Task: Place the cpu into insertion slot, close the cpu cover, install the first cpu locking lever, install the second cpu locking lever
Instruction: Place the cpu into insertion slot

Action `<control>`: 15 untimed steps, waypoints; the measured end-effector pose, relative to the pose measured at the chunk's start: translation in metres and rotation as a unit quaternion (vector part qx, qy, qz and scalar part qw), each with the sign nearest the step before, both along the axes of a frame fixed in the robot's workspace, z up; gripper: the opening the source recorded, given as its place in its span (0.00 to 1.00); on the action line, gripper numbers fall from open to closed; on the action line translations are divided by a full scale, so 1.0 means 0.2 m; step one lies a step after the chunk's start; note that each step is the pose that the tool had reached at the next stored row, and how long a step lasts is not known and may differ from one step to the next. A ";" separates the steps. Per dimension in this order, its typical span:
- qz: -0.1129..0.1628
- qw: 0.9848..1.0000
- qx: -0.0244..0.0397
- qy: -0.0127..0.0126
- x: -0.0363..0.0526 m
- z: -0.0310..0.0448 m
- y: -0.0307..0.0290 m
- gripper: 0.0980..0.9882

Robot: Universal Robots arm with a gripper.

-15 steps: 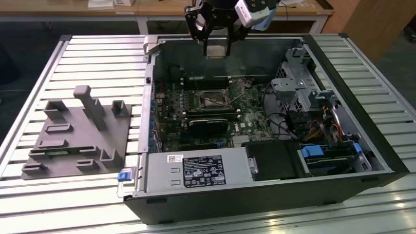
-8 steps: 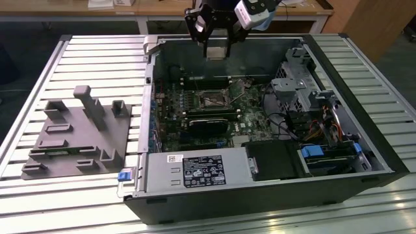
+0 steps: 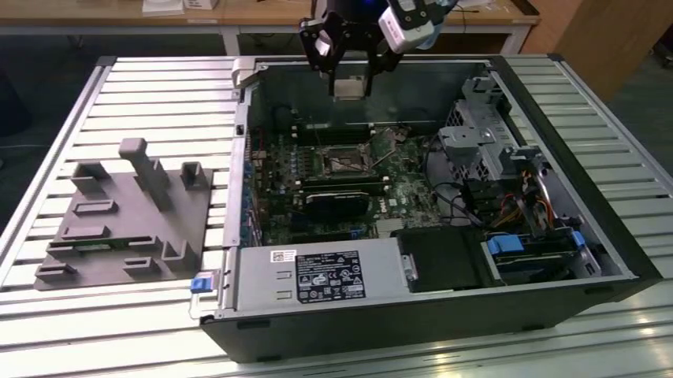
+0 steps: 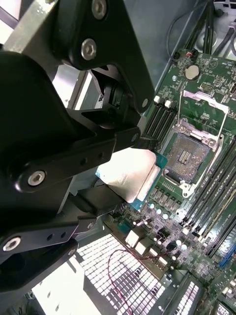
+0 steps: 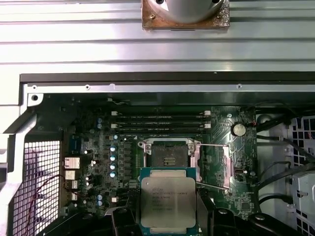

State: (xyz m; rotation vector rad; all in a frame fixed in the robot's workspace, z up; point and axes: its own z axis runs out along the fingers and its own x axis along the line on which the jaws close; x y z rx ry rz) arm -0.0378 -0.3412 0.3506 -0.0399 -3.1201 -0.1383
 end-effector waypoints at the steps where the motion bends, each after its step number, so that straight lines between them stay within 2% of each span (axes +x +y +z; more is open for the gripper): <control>1: 0.000 1.000 0.000 0.000 0.000 -0.003 0.000 0.50; 9: 0.000 1.000 0.000 0.000 -0.002 -0.042 0.000 0.50; 15: 0.000 1.000 0.000 0.000 -0.002 -0.090 0.000 0.50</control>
